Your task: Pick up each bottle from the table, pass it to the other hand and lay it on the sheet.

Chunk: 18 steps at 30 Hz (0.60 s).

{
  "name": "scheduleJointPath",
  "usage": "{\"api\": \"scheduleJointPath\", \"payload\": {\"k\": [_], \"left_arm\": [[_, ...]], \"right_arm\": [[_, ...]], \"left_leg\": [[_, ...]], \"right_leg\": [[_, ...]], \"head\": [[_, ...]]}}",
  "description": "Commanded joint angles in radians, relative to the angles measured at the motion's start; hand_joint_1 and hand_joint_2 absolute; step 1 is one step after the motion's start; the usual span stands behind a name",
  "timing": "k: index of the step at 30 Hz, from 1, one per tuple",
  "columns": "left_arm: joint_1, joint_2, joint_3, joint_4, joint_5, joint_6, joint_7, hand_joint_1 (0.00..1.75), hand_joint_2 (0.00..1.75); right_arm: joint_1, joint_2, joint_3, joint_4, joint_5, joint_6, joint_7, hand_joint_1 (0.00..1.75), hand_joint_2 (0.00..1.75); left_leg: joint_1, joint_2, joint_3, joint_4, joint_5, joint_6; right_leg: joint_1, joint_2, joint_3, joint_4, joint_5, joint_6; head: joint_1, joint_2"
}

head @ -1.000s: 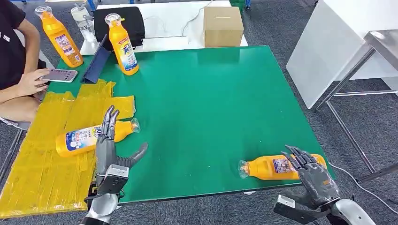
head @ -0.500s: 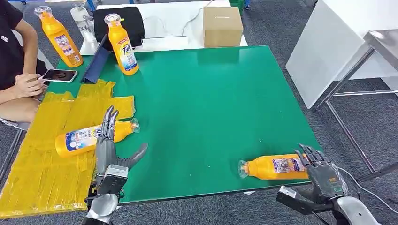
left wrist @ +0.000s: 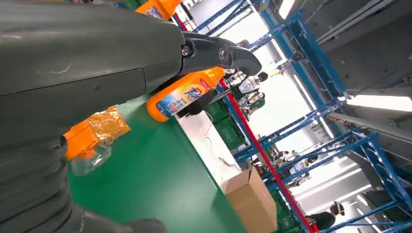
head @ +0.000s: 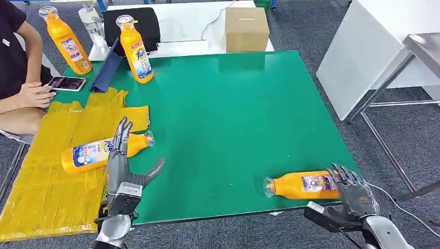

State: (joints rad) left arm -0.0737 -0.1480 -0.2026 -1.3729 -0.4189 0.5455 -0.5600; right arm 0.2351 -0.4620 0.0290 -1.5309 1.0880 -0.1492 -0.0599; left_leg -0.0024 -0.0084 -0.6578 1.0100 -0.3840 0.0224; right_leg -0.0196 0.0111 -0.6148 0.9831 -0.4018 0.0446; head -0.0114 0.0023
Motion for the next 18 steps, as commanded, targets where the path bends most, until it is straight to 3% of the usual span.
{"api": "scheduleJointPath", "payload": {"k": [1, 18], "left_arm": [[-0.023, 0.007, -0.004, 0.039, 0.007, -0.004, 0.006, 0.0, 1.75], [-0.04, 0.002, -0.006, 0.075, 0.029, -0.006, 0.004, 0.0, 1.75]], "right_arm": [[-0.04, 0.04, 0.007, 0.091, -0.001, -0.007, 0.002, 0.0, 1.75], [-0.131, 0.077, 0.04, 0.265, 0.039, -0.014, -0.007, 0.0, 1.75]], "left_leg": [[0.001, 0.002, 0.008, 0.0, -0.003, -0.002], [0.001, 0.001, 0.004, -0.001, -0.001, -0.001]], "right_leg": [[0.002, 0.0, 0.008, -0.002, -0.002, -0.003], [0.002, 0.0, 0.004, -0.002, 0.0, -0.002]], "head": [[0.0, 0.0], [0.0, 0.0]]}}
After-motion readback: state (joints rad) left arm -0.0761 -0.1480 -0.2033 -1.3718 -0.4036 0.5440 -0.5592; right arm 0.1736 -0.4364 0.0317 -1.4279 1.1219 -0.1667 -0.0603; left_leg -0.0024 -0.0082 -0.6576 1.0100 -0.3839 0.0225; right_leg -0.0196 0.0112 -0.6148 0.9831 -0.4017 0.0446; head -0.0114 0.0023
